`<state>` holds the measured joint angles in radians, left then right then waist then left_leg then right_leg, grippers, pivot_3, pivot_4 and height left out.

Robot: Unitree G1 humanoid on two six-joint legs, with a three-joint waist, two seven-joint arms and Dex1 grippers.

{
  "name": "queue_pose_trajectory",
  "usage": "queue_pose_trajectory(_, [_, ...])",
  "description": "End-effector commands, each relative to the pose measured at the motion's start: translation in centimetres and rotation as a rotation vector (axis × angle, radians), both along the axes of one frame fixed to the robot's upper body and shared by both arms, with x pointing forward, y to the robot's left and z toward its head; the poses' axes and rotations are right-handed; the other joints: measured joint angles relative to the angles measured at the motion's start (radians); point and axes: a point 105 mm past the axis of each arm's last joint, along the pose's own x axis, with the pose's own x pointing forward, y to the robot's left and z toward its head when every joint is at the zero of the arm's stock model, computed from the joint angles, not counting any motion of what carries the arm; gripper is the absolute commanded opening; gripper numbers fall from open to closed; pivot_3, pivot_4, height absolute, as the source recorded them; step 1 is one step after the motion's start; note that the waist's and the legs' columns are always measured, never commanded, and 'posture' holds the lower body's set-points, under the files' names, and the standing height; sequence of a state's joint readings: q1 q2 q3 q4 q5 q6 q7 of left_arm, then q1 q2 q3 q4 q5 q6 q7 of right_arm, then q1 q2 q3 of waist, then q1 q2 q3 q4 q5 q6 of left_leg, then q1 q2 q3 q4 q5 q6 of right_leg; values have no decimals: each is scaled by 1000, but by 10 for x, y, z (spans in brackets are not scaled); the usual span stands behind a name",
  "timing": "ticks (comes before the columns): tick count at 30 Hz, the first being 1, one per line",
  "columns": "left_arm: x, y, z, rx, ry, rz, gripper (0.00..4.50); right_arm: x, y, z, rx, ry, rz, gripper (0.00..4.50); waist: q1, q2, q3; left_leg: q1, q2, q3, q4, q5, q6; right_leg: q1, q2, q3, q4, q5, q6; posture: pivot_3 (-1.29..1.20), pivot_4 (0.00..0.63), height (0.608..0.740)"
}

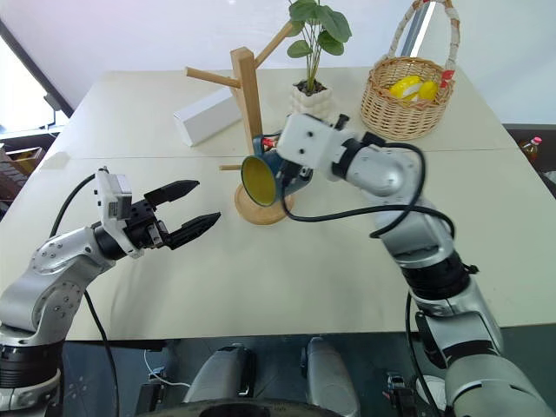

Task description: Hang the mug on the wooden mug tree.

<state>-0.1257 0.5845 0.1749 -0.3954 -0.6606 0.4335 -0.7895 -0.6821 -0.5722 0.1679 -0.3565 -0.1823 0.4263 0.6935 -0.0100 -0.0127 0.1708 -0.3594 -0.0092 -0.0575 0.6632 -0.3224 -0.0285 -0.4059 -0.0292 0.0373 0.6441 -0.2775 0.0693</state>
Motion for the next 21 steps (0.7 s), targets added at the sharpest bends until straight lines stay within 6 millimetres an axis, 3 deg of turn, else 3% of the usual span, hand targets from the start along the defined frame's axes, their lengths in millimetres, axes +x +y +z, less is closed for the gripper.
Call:
queue_pose_trajectory(1, [4,5,2,-15,-5,39,4500,-19,-17,8,65,-8,63,1888,-2,0,0,0,0,0,0,0,0,0,0,0,0,0,0,0,150,740])
queue_pose_trajectory(3, [8,13,-9,-23,39,90,4500,-23,-39,-6,176,77,57,1888,-2,0,0,0,0,0,0,0,0,1,0,0,-1,0,0,0,150,740])
queue_pose_trajectory(5, [15,26,-21,-31,57,194,4500,-22,-69,-34,375,197,-11,1888,1,-2,-1,1,0,0,-1,0,0,1,0,0,-1,0,0,0,150,740])
queue_pose_trajectory(8, [24,39,-28,-39,55,308,4500,-20,-89,-59,476,247,-87,1888,-5,-1,0,2,0,0,-1,0,0,2,0,1,-1,0,0,0,150,740])
queue_pose_trajectory(10, [34,64,-41,-79,78,477,4500,-14,-103,-88,602,284,-183,1888,-9,-1,0,2,0,2,0,0,0,1,0,2,1,0,0,0,150,740])
queue_pose_trajectory(13, [36,89,-58,-90,104,631,4500,-9,-113,-115,743,311,-261,1888,-9,-1,0,4,2,1,-1,0,0,2,3,1,3,0,0,0,150,740])
queue_pose_trajectory(16, [33,102,-69,-91,121,704,4500,-5,-116,-136,767,333,-295,1888,-8,0,0,4,2,1,-1,0,0,0,3,2,4,0,0,0,150,740])
queue_pose_trajectory(21, [27,107,-75,-95,132,733,4500,1,-115,-146,763,340,-292,1888,-2,-1,0,3,0,1,0,0,0,1,0,2,3,0,0,0,150,740])
